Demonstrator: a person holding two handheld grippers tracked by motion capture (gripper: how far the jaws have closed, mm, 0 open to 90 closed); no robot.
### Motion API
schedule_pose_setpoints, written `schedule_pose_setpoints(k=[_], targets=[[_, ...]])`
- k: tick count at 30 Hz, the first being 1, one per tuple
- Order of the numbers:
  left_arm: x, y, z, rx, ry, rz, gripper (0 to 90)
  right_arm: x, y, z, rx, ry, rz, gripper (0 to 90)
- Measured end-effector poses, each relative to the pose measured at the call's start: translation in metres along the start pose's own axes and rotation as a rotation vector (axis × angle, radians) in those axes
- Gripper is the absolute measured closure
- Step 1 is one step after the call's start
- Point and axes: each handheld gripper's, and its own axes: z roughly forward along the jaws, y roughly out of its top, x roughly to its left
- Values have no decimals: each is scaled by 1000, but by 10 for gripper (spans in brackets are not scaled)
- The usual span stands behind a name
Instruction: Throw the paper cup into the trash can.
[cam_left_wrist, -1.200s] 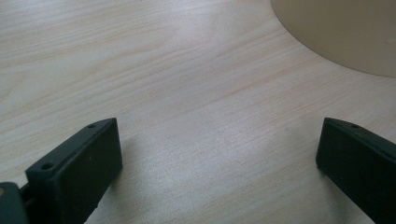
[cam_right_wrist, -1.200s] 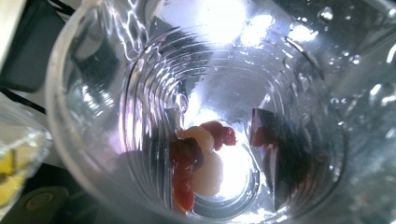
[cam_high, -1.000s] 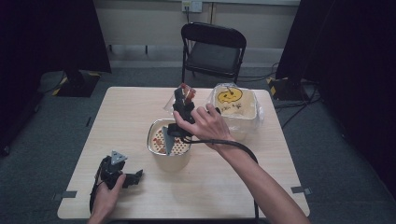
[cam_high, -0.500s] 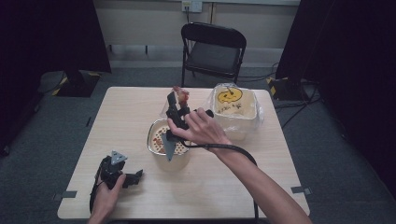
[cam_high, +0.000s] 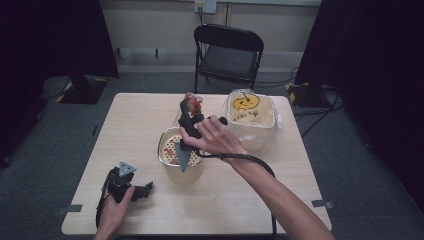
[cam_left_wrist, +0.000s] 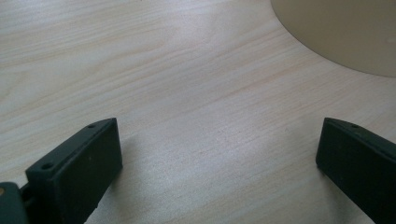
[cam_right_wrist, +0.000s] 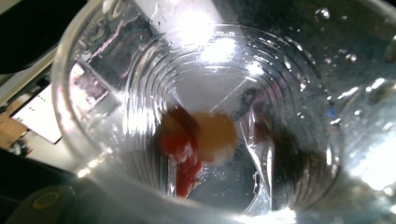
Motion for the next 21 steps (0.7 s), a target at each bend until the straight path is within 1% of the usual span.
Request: schedule_pose_setpoints(k=[1, 3, 6, 7, 8, 11, 12, 15, 16, 17, 18, 19, 20, 21], targets=[[0, 0, 0, 1, -2, 1, 0, 0, 0, 1, 3, -7, -1, 557], [0, 0, 0, 1, 0, 0, 0, 1, -1, 1, 5, 7, 15, 557], [0, 0, 0, 0, 0, 0, 0, 3, -1, 2, 6, 14, 10, 558], [0, 0, 0, 1, 0, 0, 0, 5, -1, 1, 16, 16, 19, 558], [0, 0, 0, 0, 0, 0, 0, 4, -1, 2, 7, 5, 14, 558], [0, 0, 0, 1, 0, 1, 0, 2, -1, 1, 12, 6, 18, 559], [0, 0, 0, 0, -1, -1, 0, 1, -1, 1, 13, 6, 35, 559], [0, 0, 0, 1, 0, 1, 0, 1, -3, 3, 14, 32, 79, 559], [0, 0, 0, -2, 0, -3, 0, 1, -4, 3, 4, 57, 114, 558], [0, 0, 0, -2, -3, -4, 0, 2, -5, 4, -8, 77, 172, 559], [0, 0, 0, -4, 0, -4, 0, 3, -8, 5, -5, 87, 198, 558], [0, 0, 0, -3, -1, -4, 0, 3, -10, 5, -7, 123, 248, 558], [0, 0, 0, -3, -1, -4, 0, 2, -17, 7, -21, 193, 387, 558], [0, 0, 0, -1, -1, -3, 0, 3, -20, 8, -24, 221, 437, 558]])
